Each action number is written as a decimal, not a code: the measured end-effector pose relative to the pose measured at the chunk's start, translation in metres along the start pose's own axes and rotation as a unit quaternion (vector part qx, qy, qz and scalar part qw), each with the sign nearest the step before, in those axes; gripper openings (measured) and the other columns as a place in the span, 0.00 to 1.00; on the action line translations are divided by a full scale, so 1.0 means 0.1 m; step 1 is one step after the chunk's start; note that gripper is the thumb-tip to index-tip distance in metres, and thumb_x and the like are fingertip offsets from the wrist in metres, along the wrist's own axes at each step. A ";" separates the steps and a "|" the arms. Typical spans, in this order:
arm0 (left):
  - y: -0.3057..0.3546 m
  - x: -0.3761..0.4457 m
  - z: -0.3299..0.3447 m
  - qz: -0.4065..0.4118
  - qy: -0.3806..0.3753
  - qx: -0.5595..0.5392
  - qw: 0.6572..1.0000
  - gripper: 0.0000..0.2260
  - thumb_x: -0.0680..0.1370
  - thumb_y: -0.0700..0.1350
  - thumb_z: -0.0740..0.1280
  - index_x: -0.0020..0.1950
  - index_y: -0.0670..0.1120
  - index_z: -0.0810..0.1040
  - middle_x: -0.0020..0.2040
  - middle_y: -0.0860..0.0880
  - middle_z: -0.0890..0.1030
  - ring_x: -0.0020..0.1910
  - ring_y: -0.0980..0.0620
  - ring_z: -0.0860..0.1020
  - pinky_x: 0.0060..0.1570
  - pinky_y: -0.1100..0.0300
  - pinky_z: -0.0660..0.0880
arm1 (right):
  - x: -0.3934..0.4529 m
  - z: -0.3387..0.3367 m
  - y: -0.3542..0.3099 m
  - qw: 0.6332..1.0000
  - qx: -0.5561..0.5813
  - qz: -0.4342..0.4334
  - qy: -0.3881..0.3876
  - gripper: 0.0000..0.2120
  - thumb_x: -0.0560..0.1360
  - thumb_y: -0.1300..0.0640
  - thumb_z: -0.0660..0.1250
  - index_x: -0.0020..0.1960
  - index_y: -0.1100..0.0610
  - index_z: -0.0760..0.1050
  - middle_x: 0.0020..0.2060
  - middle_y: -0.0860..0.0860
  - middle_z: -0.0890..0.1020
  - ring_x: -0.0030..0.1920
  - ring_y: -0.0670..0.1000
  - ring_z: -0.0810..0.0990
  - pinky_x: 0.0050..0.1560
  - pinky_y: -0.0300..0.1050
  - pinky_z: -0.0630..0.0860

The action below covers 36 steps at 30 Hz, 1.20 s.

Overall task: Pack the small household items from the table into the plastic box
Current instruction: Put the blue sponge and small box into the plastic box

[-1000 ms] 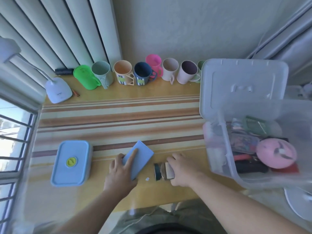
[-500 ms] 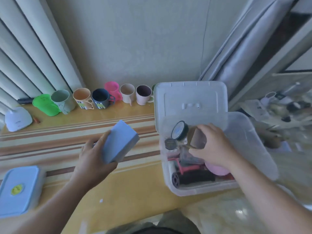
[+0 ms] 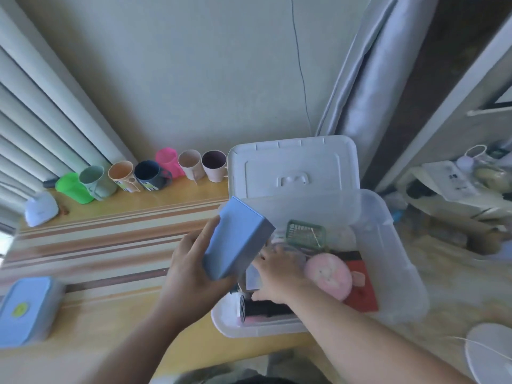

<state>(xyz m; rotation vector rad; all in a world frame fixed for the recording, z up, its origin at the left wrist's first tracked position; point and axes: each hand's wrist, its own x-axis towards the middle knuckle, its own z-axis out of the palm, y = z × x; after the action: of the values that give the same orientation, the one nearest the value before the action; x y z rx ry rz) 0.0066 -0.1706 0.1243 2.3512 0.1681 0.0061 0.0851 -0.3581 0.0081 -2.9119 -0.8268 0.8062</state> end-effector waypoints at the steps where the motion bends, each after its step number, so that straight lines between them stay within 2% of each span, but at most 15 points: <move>1: 0.01 0.00 0.03 -0.005 0.000 0.006 1.000 0.48 0.66 0.51 0.79 0.78 0.70 0.55 0.64 0.61 0.67 0.64 0.57 0.66 0.59 0.55 0.67 | 0.02 -0.02 0.04 1.000 0.027 -0.005 -0.006 0.46 0.67 0.32 0.76 0.77 0.46 0.62 0.80 0.55 0.61 0.75 0.64 0.64 0.66 0.66 0.72; 4: 0.03 0.03 0.09 -0.015 -0.002 0.041 0.999 0.48 0.66 0.51 0.78 0.78 0.69 0.54 0.65 0.60 0.67 0.64 0.55 0.66 0.59 0.54 0.68 | -0.11 -0.21 0.35 0.990 0.142 -0.018 0.004 0.40 0.68 0.37 0.78 0.74 0.49 0.69 0.69 0.52 0.76 0.69 0.59 0.74 0.65 0.60 0.74; 6: 0.02 0.09 0.12 -0.009 -0.013 0.063 0.998 0.49 0.67 0.51 0.78 0.79 0.68 0.52 0.67 0.59 0.66 0.65 0.53 0.66 0.61 0.52 0.69 | -0.29 -0.36 0.67 0.976 0.213 -0.007 0.031 0.29 0.74 0.44 0.75 0.72 0.47 0.73 0.65 0.49 0.79 0.66 0.54 0.78 0.64 0.56 0.76; 8: 0.03 0.23 0.18 0.010 -0.028 0.090 0.995 0.49 0.68 0.51 0.77 0.80 0.67 0.50 0.68 0.56 0.66 0.66 0.50 0.65 0.63 0.49 0.70 | -0.48 -0.55 0.92 0.964 0.253 0.024 0.076 0.29 0.75 0.48 0.74 0.75 0.43 0.71 0.66 0.48 0.79 0.64 0.52 0.79 0.64 0.53 0.77; 10: 0.07 0.41 0.30 0.048 -0.051 0.133 0.989 0.48 0.69 0.48 0.75 0.80 0.66 0.49 0.69 0.54 0.65 0.66 0.46 0.65 0.64 0.45 0.71 | -0.57 -0.73 1.01 0.962 0.244 0.011 0.118 0.41 0.73 0.46 0.77 0.81 0.43 0.61 0.72 0.49 0.72 0.70 0.52 0.73 0.69 0.50 0.72; 13: 0.14 0.67 0.52 0.093 -0.088 0.175 0.976 0.46 0.71 0.43 0.71 0.80 0.66 0.48 0.72 0.53 0.63 0.68 0.43 0.62 0.63 0.41 0.73 | -0.49 -0.82 0.93 0.976 0.178 -0.030 0.125 0.58 0.70 0.41 0.79 0.85 0.51 0.43 0.81 0.50 0.55 0.77 0.57 0.60 0.75 0.55 0.66; 14: 0.14 0.74 0.58 0.092 -0.097 0.178 0.975 0.46 0.72 0.43 0.71 0.80 0.66 0.48 0.73 0.53 0.62 0.69 0.43 0.61 0.63 0.41 0.74 | -0.43 -0.81 0.90 0.979 0.157 -0.021 0.125 0.61 0.70 0.39 0.78 0.85 0.53 0.39 0.82 0.50 0.50 0.77 0.58 0.58 0.75 0.58 0.66; 16: 0.09 0.83 0.66 0.094 -0.113 0.194 0.970 0.46 0.73 0.42 0.71 0.79 0.67 0.47 0.73 0.53 0.61 0.70 0.44 0.59 0.63 0.41 0.74 | -0.31 -0.74 0.88 0.979 0.138 -0.008 0.151 0.61 0.70 0.40 0.78 0.84 0.49 0.37 0.82 0.48 0.47 0.76 0.61 0.60 0.71 0.62 0.71; 19: -0.02 0.88 0.68 0.132 -0.142 0.227 0.955 0.47 0.73 0.39 0.71 0.80 0.66 0.47 0.74 0.53 0.60 0.73 0.44 0.58 0.61 0.41 0.76 | -0.15 -0.60 0.85 0.976 0.120 -0.046 0.175 0.53 0.69 0.47 0.79 0.83 0.45 0.49 0.79 0.47 0.56 0.69 0.60 0.68 0.61 0.59 0.78; 21: -0.09 0.86 0.67 0.145 -0.138 0.240 0.950 0.46 0.72 0.38 0.73 0.81 0.62 0.51 0.75 0.50 0.61 0.74 0.43 0.58 0.57 0.43 0.79 | -0.07 -0.53 0.82 0.974 0.128 -0.056 0.177 0.46 0.69 0.49 0.78 0.81 0.47 0.59 0.76 0.46 0.62 0.66 0.59 0.73 0.60 0.55 0.77; 24: -0.20 0.74 0.65 0.116 -0.104 0.266 0.951 0.42 0.71 0.45 0.76 0.81 0.56 0.59 0.77 0.44 0.61 0.76 0.40 0.58 0.54 0.43 0.82 | 0.06 -0.45 0.80 0.970 0.155 -0.033 0.183 0.42 0.68 0.49 0.78 0.78 0.49 0.63 0.74 0.47 0.66 0.62 0.60 0.75 0.60 0.54 0.77; 27: -0.32 0.53 0.69 0.096 -0.124 0.300 0.941 0.39 0.73 0.54 0.71 0.81 0.56 0.59 0.79 0.44 0.59 0.79 0.39 0.56 0.68 0.40 0.74 | 0.17 -0.35 0.79 0.969 0.174 -0.047 0.167 0.37 0.71 0.50 0.77 0.75 0.50 0.65 0.74 0.45 0.66 0.62 0.59 0.76 0.59 0.53 0.78; 29: -0.39 0.41 0.76 0.109 -0.142 0.322 0.930 0.39 0.71 0.59 0.69 0.81 0.57 0.60 0.79 0.43 0.61 0.79 0.37 0.57 0.74 0.38 0.65 | 0.20 -0.29 0.75 0.967 0.196 -0.065 0.153 0.32 0.75 0.54 0.74 0.76 0.52 0.67 0.79 0.46 0.62 0.69 0.58 0.74 0.62 0.53 0.78; 33: -0.37 0.41 0.84 0.107 -0.140 0.344 0.922 0.38 0.72 0.63 0.64 0.81 0.57 0.60 0.80 0.42 0.62 0.80 0.35 0.57 0.76 0.35 0.58 | 0.25 -0.30 0.72 0.971 0.197 -0.048 0.129 0.28 0.83 0.54 0.66 0.81 0.51 0.63 0.83 0.44 0.52 0.76 0.53 0.68 0.65 0.48 0.76; 36: -0.31 0.53 0.86 0.103 -0.132 0.352 0.921 0.38 0.74 0.64 0.62 0.82 0.56 0.57 0.81 0.42 0.60 0.81 0.36 0.54 0.78 0.37 0.54 | 0.30 -0.35 0.80 0.972 0.215 -0.038 0.091 0.28 0.86 0.48 0.61 0.83 0.50 0.58 0.84 0.40 0.50 0.77 0.53 0.68 0.70 0.52 0.74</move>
<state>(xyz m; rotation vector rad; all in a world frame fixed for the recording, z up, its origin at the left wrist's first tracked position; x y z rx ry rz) 0.0598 -0.2031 0.0388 3.0414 -0.2571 -0.3182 0.1624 -0.4076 0.0128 -2.5095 -0.6466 0.6069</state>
